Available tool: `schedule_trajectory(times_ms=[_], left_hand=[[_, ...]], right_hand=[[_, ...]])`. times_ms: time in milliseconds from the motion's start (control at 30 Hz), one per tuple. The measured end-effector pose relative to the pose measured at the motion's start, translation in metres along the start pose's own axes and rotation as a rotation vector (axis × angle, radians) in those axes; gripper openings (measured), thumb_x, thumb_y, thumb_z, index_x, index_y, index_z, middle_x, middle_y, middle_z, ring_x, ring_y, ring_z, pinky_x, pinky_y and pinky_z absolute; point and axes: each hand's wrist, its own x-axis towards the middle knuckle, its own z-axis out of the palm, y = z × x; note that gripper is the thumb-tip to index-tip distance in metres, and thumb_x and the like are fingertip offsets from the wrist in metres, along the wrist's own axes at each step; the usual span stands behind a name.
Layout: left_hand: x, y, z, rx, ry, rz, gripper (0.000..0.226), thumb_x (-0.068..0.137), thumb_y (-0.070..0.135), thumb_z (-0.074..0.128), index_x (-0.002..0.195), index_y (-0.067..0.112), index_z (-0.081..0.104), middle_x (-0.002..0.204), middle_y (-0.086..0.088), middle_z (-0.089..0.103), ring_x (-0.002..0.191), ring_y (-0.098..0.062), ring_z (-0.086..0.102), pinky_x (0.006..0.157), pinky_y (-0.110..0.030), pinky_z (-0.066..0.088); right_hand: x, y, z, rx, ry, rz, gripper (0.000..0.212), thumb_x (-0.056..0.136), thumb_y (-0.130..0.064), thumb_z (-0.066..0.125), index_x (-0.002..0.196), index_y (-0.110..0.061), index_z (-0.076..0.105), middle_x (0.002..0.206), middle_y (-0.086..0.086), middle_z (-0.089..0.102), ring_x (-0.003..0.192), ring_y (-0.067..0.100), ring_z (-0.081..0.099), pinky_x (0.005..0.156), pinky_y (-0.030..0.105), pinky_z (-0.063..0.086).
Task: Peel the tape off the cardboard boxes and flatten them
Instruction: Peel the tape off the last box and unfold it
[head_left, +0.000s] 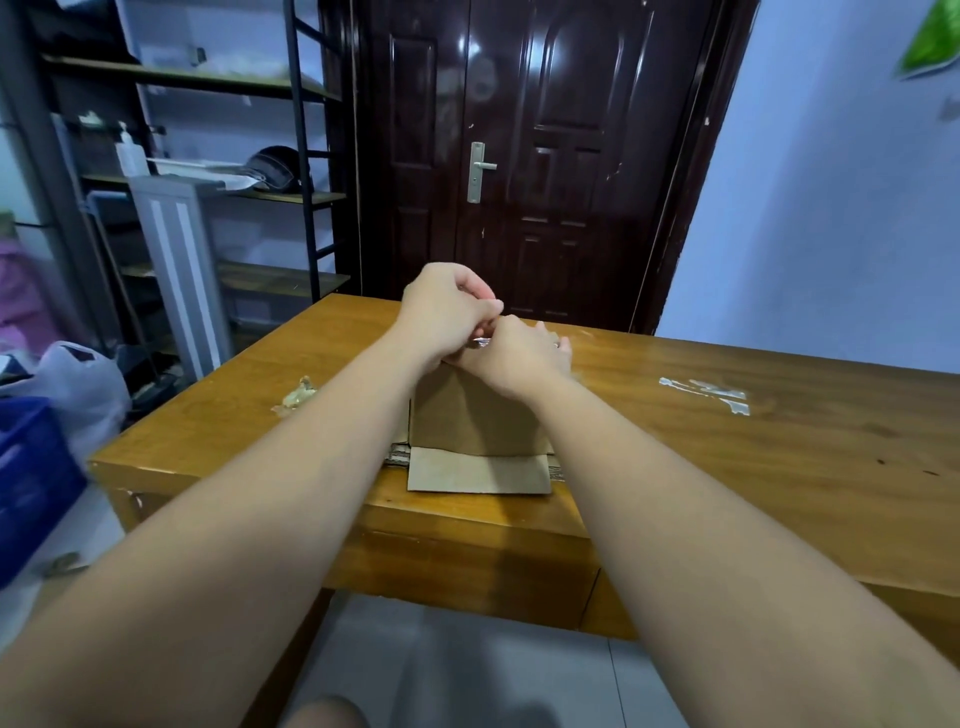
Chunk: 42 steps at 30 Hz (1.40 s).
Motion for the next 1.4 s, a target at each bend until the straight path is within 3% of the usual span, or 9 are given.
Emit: schedule_trajectory(times_ms=[200, 367, 700, 867, 967, 1067, 1167, 1300, 1400], left_hand=[[0.001, -0.012, -0.007, -0.047, 0.026, 0.011, 0.017, 0.094, 0.014, 0.05, 0.097, 0.018, 0.066, 0.077, 0.002, 0.071, 0.062, -0.007, 0.061, 0.041, -0.016, 0.044], [0.003, -0.029, 0.001, 0.018, 0.201, 0.029, 0.033, 0.092, -0.001, 0.044, 0.119, 0.017, 0.052, 0.106, -0.002, 0.065, 0.097, -0.017, 0.062, 0.085, -0.033, 0.053], [0.005, -0.033, 0.012, 0.585, 0.035, 0.143, 0.045, 0.091, -0.002, 0.05, 0.134, 0.008, 0.042, 0.116, -0.012, 0.06, 0.104, -0.026, 0.057, 0.085, -0.036, 0.05], [0.006, -0.036, 0.012, 0.68, 0.032, 0.153, 0.046, 0.09, -0.008, 0.043, 0.131, 0.011, 0.051, 0.12, -0.01, 0.06, 0.108, -0.026, 0.056, 0.083, -0.033, 0.046], [0.011, -0.031, 0.012, 0.808, -0.043, 0.137, 0.048, 0.087, -0.011, 0.044, 0.123, 0.014, 0.063, 0.124, -0.008, 0.062, 0.111, -0.026, 0.058, 0.086, -0.031, 0.047], [0.012, -0.031, 0.012, 0.869, -0.043, 0.149, 0.048, 0.088, -0.01, 0.044, 0.124, 0.015, 0.063, 0.125, -0.007, 0.062, 0.114, -0.026, 0.057, 0.088, -0.031, 0.047], [0.017, -0.031, 0.016, 0.931, -0.061, 0.166, 0.043, 0.09, -0.007, 0.044, 0.122, 0.012, 0.064, 0.121, -0.009, 0.063, 0.11, -0.028, 0.059, 0.086, -0.032, 0.048], [0.017, -0.026, 0.02, 0.957, -0.075, 0.124, 0.034, 0.093, -0.002, 0.045, 0.122, 0.009, 0.061, 0.116, -0.013, 0.061, 0.104, -0.03, 0.058, 0.086, -0.037, 0.048], [0.009, -0.028, 0.024, 0.997, -0.001, 0.222, 0.03, 0.092, -0.004, 0.042, 0.112, 0.006, 0.062, 0.104, -0.013, 0.061, 0.094, -0.029, 0.057, 0.076, -0.036, 0.047]], right_hand=[[-0.001, -0.001, 0.006, -0.023, 0.063, -0.015, 0.052, 0.096, -0.058, 0.027, 0.124, -0.03, 0.062, 0.137, 0.005, 0.056, 0.145, 0.035, 0.02, 0.114, 0.053, 0.011], [0.002, -0.001, 0.01, -0.03, 0.072, -0.013, 0.049, 0.101, -0.053, 0.023, 0.12, -0.03, 0.062, 0.139, 0.007, 0.054, 0.145, 0.037, 0.022, 0.115, 0.054, 0.012], [0.006, 0.003, 0.01, 0.092, 0.18, 0.03, 0.046, 0.102, -0.042, 0.027, 0.111, -0.021, 0.067, 0.121, 0.008, 0.065, 0.127, 0.033, 0.048, 0.102, 0.041, 0.035], [0.01, 0.018, -0.007, 0.435, 0.238, 0.206, 0.038, 0.1, -0.035, 0.034, 0.092, -0.021, 0.069, 0.106, 0.006, 0.067, 0.101, 0.029, 0.058, 0.08, 0.033, 0.04], [0.016, 0.025, -0.014, 0.88, 0.319, 0.317, 0.035, 0.098, -0.026, 0.041, 0.077, -0.012, 0.066, 0.085, 0.007, 0.068, 0.084, 0.025, 0.063, 0.08, 0.03, 0.051], [0.016, 0.038, -0.022, 1.381, 0.364, 0.469, 0.035, 0.097, -0.013, 0.044, 0.063, -0.009, 0.051, 0.053, 0.0, 0.057, 0.052, 0.015, 0.054, 0.054, 0.017, 0.046], [0.012, 0.047, -0.02, 1.247, 0.457, 0.583, 0.039, 0.1, -0.022, 0.042, 0.061, -0.019, 0.046, 0.066, -0.002, 0.05, 0.059, 0.014, 0.045, 0.07, 0.031, 0.043], [0.006, 0.053, -0.011, 1.616, 0.324, 0.637, 0.027, 0.098, -0.012, 0.043, 0.075, -0.012, 0.056, 0.046, -0.003, 0.056, 0.038, 0.008, 0.044, 0.039, 0.017, 0.033], [-0.005, 0.054, -0.015, 1.923, 0.273, 0.727, 0.033, 0.102, -0.011, 0.029, 0.089, -0.007, 0.059, 0.075, 0.014, 0.069, 0.057, 0.016, 0.065, 0.033, 0.013, 0.039]])
